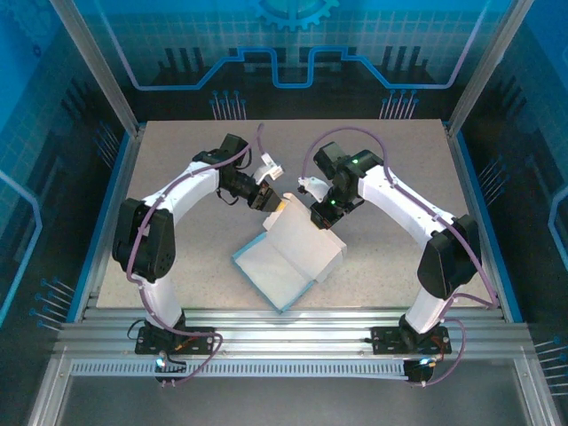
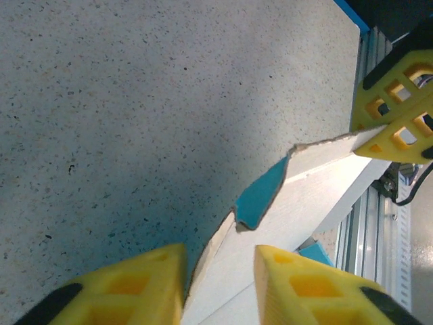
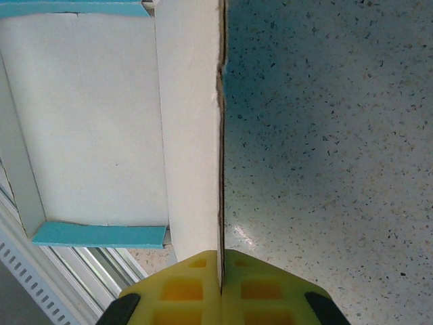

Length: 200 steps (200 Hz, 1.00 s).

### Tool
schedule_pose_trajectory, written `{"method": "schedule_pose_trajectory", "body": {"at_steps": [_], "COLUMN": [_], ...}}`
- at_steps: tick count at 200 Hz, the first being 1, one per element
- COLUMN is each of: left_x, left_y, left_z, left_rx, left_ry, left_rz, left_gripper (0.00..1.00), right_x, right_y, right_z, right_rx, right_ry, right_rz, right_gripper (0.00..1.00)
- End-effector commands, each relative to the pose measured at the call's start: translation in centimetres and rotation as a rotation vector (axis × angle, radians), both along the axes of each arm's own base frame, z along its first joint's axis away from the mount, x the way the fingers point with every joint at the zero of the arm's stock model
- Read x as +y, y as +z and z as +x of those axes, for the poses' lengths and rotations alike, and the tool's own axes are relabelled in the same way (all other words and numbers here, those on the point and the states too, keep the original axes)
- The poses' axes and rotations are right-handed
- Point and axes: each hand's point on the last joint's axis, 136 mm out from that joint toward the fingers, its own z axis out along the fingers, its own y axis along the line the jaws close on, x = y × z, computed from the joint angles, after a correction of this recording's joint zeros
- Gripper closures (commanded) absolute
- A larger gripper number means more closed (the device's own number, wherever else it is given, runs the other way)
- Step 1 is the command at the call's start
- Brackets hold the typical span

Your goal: Fold the paper box

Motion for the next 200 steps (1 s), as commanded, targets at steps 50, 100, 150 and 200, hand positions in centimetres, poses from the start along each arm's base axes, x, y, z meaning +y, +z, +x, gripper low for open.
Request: {"method": "schedule_pose_trajectory", "body": {"at_steps": [50, 100, 150, 200], "left_x": [-0.9, 0.9, 3.1, 5.1], "left_y": [0.4, 0.6, -0.3, -1.7], "left_z": [0.2, 1.0, 0.0, -1.1], "left_rx": [-0.042, -0.161, -0.167, -0.133], "left_ry": [-0.002, 0.166, 0.357, 0.501], "left_rz": [-0.015, 0.042, 0.058, 0.089], "left_gripper": [0.91, 0.93, 0.91, 0.91], "right_x": [0.4, -2.0, -6.7, -6.3], "right_y": [1.7, 3.0, 3.4, 0.8], "right_z": [1.2, 2.4, 1.0, -1.4], "right_rx": [-0.088, -0.148, -0.195, -0.161], "right_ry": [-0.021, -0.252, -0.495, -0.528], "right_rz": [0.020, 0.195, 0.389, 0.508], "right_gripper": [0.86, 0.44, 0.39, 0.41]}}
